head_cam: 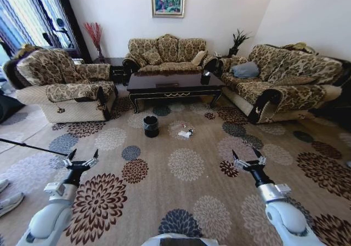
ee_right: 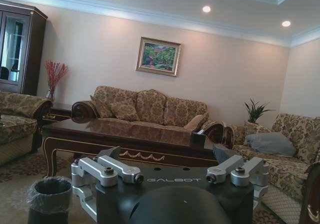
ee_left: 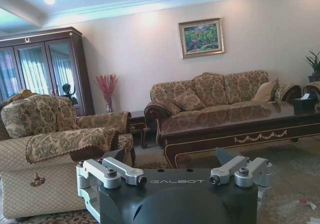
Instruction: Move to the front of the table and pick up the trash from the floor, then place it into the trash bin.
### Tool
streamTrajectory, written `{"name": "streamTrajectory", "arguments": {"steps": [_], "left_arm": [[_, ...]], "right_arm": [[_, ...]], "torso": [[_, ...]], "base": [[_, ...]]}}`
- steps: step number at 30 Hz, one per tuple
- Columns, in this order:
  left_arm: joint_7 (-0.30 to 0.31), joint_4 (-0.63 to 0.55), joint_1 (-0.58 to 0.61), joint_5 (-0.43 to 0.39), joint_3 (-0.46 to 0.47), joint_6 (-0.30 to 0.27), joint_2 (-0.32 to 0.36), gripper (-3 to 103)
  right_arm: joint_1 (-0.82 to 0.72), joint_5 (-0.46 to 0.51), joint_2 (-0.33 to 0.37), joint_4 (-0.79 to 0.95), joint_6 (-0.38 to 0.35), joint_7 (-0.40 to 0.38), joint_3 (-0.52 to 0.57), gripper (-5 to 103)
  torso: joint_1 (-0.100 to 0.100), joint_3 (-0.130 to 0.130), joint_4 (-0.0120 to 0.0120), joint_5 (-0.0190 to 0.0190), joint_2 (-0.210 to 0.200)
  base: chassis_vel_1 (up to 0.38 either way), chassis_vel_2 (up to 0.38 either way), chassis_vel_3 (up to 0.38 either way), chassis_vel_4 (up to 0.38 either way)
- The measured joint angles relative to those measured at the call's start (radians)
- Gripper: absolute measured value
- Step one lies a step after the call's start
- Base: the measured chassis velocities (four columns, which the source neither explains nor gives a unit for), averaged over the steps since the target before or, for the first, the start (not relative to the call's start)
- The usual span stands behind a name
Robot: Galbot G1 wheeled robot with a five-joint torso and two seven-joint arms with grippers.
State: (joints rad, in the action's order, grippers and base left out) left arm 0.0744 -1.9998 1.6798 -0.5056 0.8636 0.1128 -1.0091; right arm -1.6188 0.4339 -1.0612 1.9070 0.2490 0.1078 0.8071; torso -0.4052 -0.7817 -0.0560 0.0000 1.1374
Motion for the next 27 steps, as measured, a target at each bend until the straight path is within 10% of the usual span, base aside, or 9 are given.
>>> {"name": "streamTrajectory", "arguments": {"steps": [27], "left_arm": [[-0.017,-0.04,-0.002,0.0,-0.016,-0.062,-0.021,100]], "right_arm": [[0.001,0.01,-0.005,-0.003,-0.01,-0.012,-0.003,100]], "torso": [[0.036,0.038,-0.0001,0.0001,-0.074]], "base": [[0.0,0.0,0.0,0.0]]}}
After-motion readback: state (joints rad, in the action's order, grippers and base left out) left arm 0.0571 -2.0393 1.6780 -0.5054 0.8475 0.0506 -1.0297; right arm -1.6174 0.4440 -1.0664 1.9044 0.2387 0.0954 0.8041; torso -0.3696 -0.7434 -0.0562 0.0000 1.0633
